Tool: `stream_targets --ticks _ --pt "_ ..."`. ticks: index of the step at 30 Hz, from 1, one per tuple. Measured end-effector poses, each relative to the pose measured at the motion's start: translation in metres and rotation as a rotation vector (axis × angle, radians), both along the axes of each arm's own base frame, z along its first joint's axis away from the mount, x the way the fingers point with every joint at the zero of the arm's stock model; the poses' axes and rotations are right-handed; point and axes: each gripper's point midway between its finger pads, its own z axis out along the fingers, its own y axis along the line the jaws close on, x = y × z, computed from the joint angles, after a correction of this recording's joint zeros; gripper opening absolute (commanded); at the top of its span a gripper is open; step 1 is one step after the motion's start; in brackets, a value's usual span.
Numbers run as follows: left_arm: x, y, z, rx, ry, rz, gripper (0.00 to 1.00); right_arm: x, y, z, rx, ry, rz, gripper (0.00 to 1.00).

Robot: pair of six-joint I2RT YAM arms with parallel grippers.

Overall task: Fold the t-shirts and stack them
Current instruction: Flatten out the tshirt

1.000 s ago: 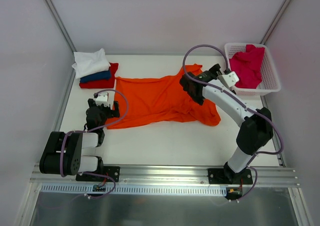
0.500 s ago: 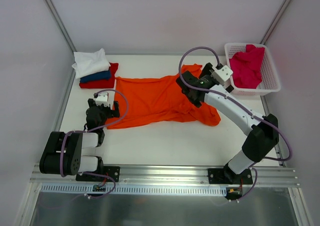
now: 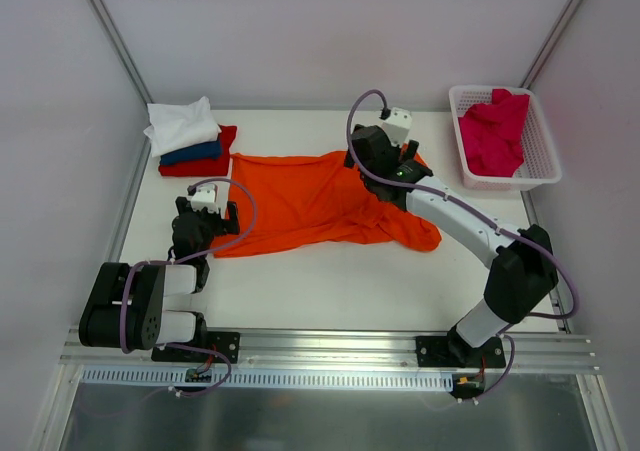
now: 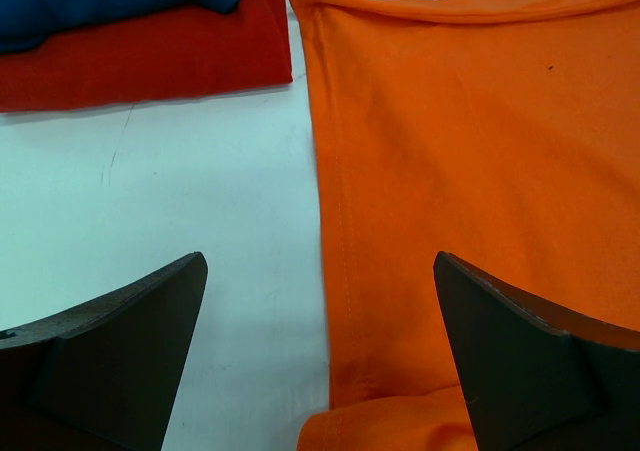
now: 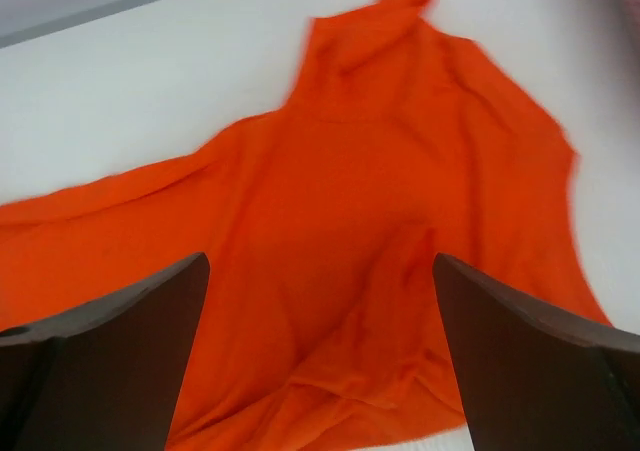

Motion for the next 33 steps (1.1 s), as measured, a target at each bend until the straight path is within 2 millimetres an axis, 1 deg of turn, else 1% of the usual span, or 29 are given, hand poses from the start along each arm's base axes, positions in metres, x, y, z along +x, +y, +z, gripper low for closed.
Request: stream_targets --ticks 3,4,5,8,10,13,14,16,18,20,22,24,26,28,30,33 --pt "0.0 0.0 0.0 0.0 0.0 0.0 0.99 0.008 0.043 0.009 0.036 -0.004 0.255 0.99" --pt "0.0 0.0 0.0 0.0 0.0 0.0 0.99 0.008 0.06 0.013 0.042 -0.012 0.364 0.99" --pt "0.0 0.0 0.0 0.0 0.0 0.0 0.99 0.008 0.07 0.016 0.044 -0.021 0.431 0.99" --pt "0.0 0.0 0.0 0.0 0.0 0.0 0.99 0.0 0.103 0.025 0.029 -0.045 0.681 1.0" --pt "0.0 0.0 0.0 0.0 0.0 0.0 0.99 -0.013 0.125 0.029 0.007 -0.054 0.876 1.0" --pt "0.0 0.0 0.0 0.0 0.0 0.0 0.99 -0.034 0.147 0.036 -0.032 -0.07 1.127 0.99" --pt "0.0 0.0 0.0 0.0 0.0 0.0 0.99 -0.041 0.151 0.037 -0.046 -0.069 1.192 1.0" --pt "0.0 0.0 0.0 0.0 0.0 0.0 0.99 -0.048 0.152 0.035 -0.076 -0.063 1.272 1.0" --pt "0.0 0.0 0.0 0.0 0.0 0.0 0.99 -0.046 0.144 0.029 -0.104 -0.049 1.288 0.99" --pt "0.0 0.0 0.0 0.0 0.0 0.0 0.99 -0.033 0.127 0.021 -0.135 -0.034 1.248 1.0" --pt "0.0 0.0 0.0 0.0 0.0 0.0 0.99 -0.014 0.102 0.007 -0.164 -0.01 1.172 0.99" --pt "0.0 0.0 0.0 0.0 0.0 0.0 0.99 0.001 0.071 -0.009 -0.181 0.029 1.091 0.98" --pt "0.0 0.0 0.0 0.0 0.0 0.0 0.99 0.012 0.044 -0.024 -0.183 0.07 1.022 0.98" --pt "0.0 0.0 0.0 0.0 0.0 0.0 0.99 0.022 0.018 -0.035 -0.175 0.094 0.956 0.98" --pt "0.0 0.0 0.0 0.0 0.0 -0.001 0.99 0.029 -0.001 -0.042 -0.161 0.105 0.9 0.98" --pt "0.0 0.0 0.0 0.0 0.0 -0.001 0.99 0.036 -0.025 -0.051 -0.12 0.111 0.829 0.98"
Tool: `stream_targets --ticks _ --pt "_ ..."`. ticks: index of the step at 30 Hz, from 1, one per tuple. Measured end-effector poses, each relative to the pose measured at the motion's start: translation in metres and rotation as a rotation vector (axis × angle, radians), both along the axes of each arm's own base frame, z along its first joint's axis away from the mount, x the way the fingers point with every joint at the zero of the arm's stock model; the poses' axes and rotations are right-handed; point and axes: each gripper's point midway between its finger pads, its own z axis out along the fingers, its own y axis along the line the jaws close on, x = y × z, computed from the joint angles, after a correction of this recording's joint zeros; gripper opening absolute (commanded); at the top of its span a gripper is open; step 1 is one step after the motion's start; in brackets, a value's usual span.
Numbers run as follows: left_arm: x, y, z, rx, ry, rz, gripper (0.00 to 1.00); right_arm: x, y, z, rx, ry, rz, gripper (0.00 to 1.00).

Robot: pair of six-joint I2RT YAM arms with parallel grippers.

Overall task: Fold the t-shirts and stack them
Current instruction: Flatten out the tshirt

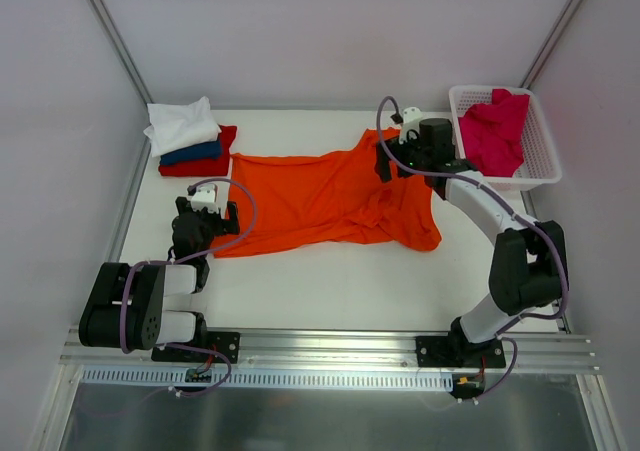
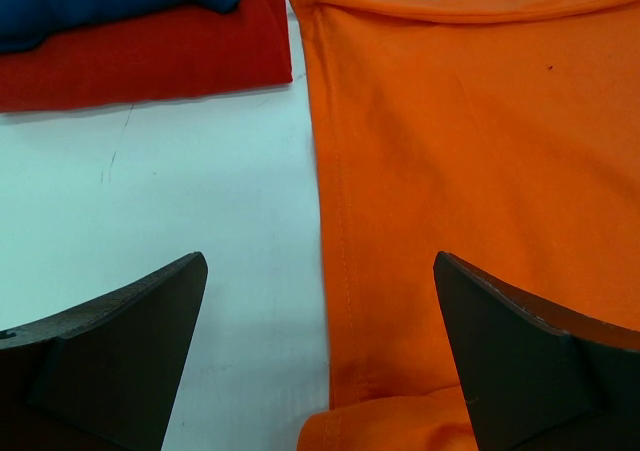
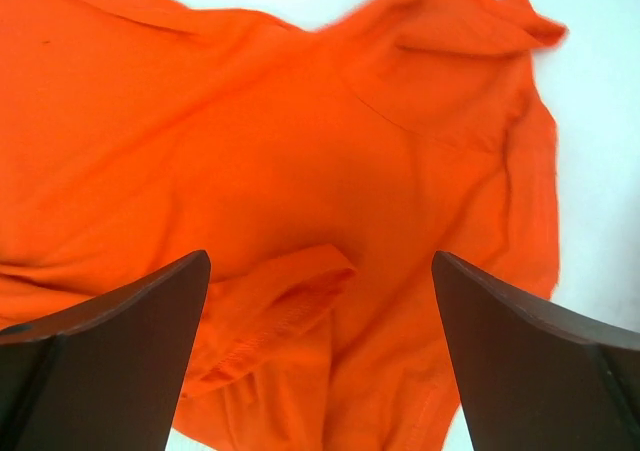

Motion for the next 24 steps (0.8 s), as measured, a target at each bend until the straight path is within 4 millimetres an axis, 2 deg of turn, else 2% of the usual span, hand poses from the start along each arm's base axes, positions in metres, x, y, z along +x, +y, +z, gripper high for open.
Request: stream_targets --ticks 4,9,16,21,24 --pt "0.0 0.0 0.0 0.0 0.0 0.0 0.99 0.008 -0.035 -0.012 0.048 0.025 -0.103 0.97" --pt "0.0 0.0 0.0 0.0 0.0 0.0 0.99 0.015 -0.069 -0.016 0.117 0.034 -0.207 0.97" --pt "0.0 0.0 0.0 0.0 0.0 0.0 0.99 0.001 -0.109 -0.023 0.29 0.054 -0.348 1.0" --pt "0.0 0.0 0.0 0.0 0.0 0.0 0.99 -0.02 -0.124 -0.036 0.387 0.103 -0.432 0.99" --pt "0.0 0.0 0.0 0.0 0.0 0.0 0.99 -0.031 -0.12 -0.034 0.445 0.119 -0.428 0.99"
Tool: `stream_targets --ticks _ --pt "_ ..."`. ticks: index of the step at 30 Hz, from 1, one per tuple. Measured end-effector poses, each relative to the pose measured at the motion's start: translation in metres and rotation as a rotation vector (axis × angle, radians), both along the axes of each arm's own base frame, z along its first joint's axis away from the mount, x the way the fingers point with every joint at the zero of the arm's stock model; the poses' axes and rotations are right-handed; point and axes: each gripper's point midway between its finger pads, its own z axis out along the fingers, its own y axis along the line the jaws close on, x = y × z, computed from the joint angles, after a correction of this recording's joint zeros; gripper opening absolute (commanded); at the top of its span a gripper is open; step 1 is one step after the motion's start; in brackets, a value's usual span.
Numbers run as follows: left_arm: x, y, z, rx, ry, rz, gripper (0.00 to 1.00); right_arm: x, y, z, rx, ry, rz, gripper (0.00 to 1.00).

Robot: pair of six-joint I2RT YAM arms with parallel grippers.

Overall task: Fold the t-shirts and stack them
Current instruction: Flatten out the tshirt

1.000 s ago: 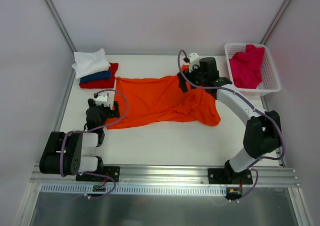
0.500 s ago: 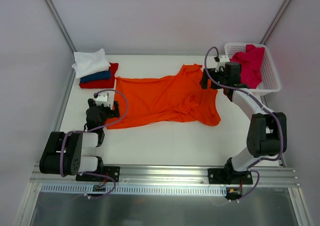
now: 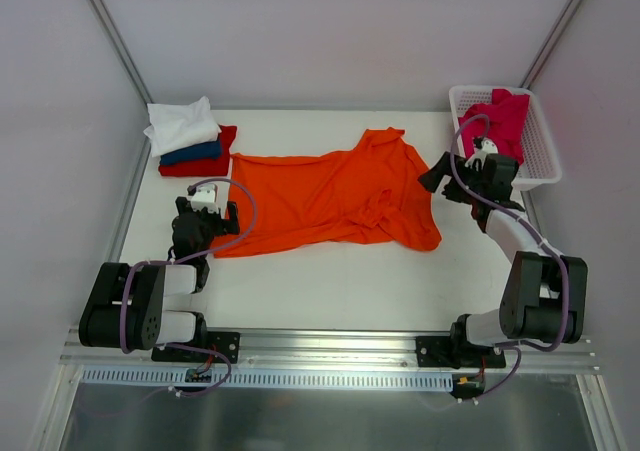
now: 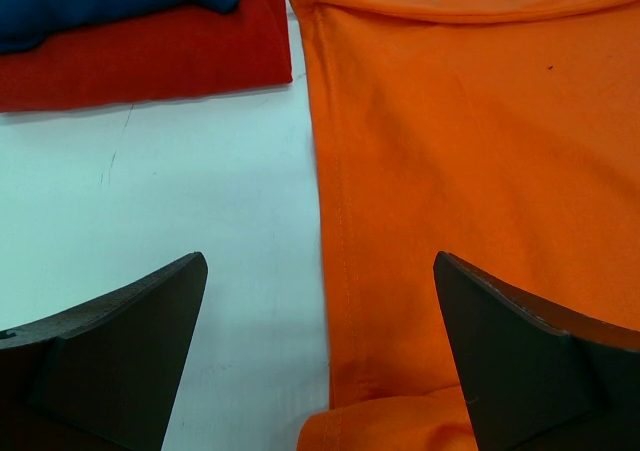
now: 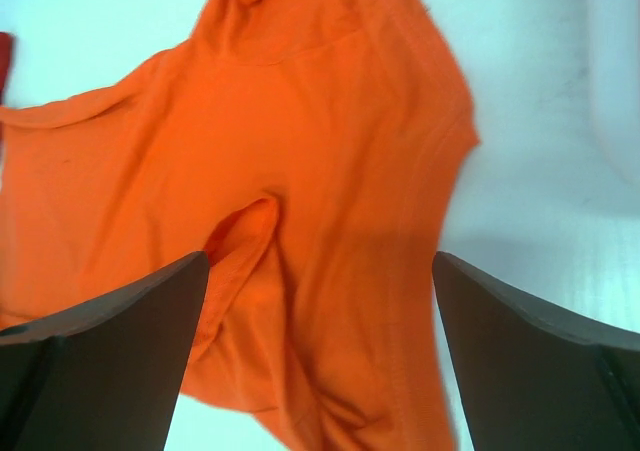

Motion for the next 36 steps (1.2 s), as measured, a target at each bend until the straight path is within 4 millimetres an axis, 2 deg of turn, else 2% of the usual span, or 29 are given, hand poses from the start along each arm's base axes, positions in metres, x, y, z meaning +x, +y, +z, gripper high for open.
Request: stream_targets --ticks 7,15,36 --pt "0.0 0.0 0.0 0.0 0.0 0.0 0.99 -0.015 0.04 0.027 0.213 -0.036 0.156 0.97" --pt "0.0 0.0 0.0 0.0 0.0 0.0 0.99 -0.039 0.067 0.032 0.381 -0.009 0.249 0.97" --pt "0.0 0.0 0.0 0.0 0.0 0.0 0.99 -0.063 0.113 0.022 0.304 -0.003 0.375 0.97"
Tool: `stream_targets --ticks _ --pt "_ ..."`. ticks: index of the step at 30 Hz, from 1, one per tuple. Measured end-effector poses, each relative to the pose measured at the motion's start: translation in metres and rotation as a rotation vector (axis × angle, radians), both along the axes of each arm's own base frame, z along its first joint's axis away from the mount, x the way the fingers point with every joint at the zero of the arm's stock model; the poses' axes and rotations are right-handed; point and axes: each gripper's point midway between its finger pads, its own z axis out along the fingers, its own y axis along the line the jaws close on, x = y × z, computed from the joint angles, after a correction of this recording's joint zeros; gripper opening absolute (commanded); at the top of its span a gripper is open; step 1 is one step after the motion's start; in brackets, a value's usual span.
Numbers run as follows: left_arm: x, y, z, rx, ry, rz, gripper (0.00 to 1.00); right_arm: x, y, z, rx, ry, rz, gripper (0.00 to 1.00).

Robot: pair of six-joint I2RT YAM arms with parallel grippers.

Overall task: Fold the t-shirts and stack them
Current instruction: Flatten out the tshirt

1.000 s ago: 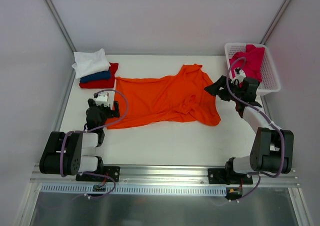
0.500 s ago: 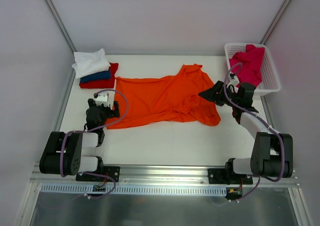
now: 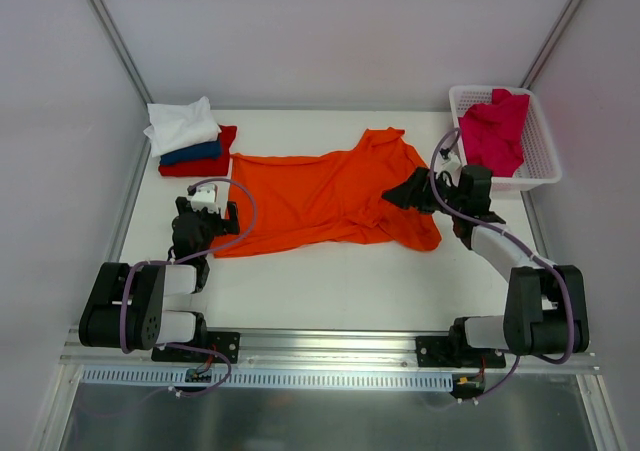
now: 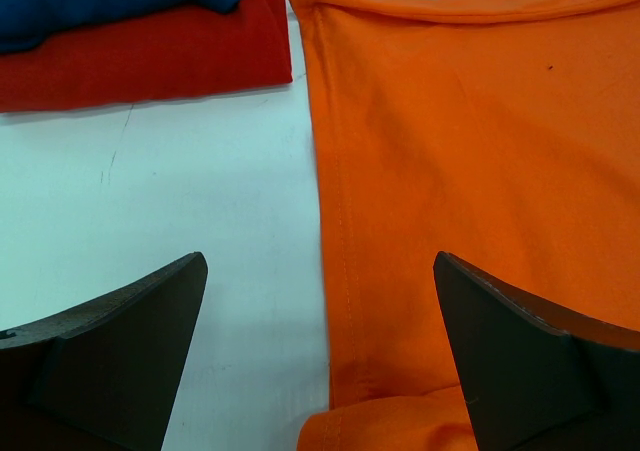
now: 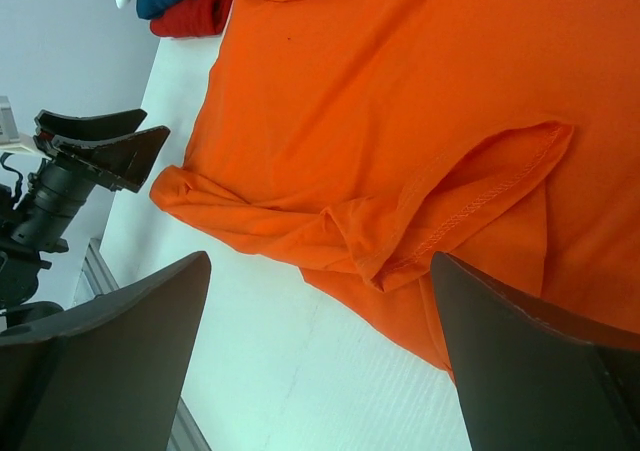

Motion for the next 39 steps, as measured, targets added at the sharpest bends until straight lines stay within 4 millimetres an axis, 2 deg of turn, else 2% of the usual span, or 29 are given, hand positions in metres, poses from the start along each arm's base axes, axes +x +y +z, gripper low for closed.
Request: stream_targets --ticks 4,12,17,28,33,39 --pt "0.0 0.0 0.0 0.0 0.0 0.0 0.99 -0.001 0.003 -0.004 -0.024 -0.005 0.007 0.97" --pt "0.0 0.0 0.0 0.0 0.0 0.0 0.99 -0.008 0.0 -0.03 -0.165 0.026 0.006 0.97" --pt "0.0 0.0 0.0 0.0 0.0 0.0 0.99 -0.005 -0.009 -0.039 -0.238 0.036 -0.031 0.96" --pt "0.007 0.01 0.002 -0.015 0.044 0.057 0.99 -0.004 -0.022 -0.046 -0.318 0.031 -0.071 0.96" --pt "0.021 0.016 0.032 -0.005 0.017 0.116 0.99 -0.003 -0.024 -0.045 -0.329 0.023 -0.078 0.96" --pt "0.016 0.01 0.071 -0.019 -0.04 0.124 0.99 -0.003 -0.023 -0.044 -0.333 0.018 -0.076 0.96"
